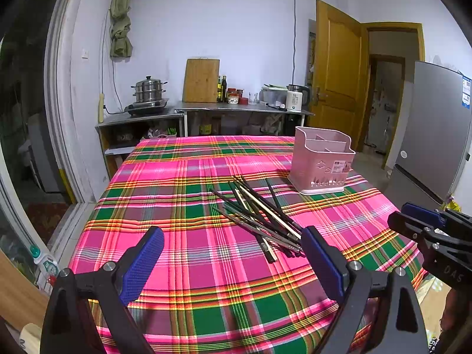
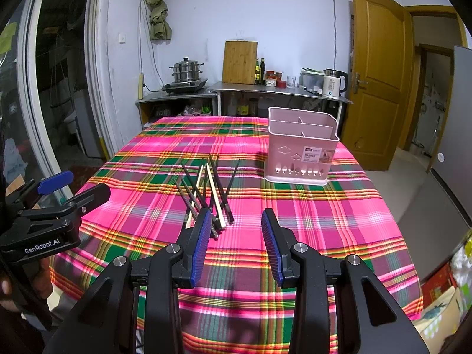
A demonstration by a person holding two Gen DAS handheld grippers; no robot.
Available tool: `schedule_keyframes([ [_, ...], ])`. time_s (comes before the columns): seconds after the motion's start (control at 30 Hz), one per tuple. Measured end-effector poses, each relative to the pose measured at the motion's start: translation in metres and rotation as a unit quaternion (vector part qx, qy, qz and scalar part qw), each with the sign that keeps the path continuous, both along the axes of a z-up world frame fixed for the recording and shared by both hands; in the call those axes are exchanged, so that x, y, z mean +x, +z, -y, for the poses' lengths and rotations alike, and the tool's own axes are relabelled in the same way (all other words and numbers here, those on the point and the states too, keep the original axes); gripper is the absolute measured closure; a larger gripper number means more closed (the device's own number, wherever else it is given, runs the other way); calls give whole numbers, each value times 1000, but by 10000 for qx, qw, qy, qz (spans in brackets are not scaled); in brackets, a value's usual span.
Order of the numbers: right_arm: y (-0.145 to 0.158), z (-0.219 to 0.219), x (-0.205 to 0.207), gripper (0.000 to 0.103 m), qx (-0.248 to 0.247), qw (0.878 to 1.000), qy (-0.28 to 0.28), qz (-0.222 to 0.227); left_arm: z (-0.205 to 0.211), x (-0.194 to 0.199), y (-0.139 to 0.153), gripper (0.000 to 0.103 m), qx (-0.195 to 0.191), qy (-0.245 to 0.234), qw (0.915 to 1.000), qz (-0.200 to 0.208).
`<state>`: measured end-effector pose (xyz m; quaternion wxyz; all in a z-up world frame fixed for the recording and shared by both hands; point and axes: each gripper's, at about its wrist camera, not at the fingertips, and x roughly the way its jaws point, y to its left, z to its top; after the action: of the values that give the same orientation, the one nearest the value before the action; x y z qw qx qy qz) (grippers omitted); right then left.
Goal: Organize utensils
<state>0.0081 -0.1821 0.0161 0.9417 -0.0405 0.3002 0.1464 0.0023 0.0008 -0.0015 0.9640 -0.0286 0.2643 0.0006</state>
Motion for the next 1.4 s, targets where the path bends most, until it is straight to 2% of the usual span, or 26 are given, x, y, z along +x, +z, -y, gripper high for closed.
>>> schedule_keyframes([
  [1.4,-14,-3,8,66,-24,9999,2,-116,5,4,-6,9,-4,-73,9999,-76],
])
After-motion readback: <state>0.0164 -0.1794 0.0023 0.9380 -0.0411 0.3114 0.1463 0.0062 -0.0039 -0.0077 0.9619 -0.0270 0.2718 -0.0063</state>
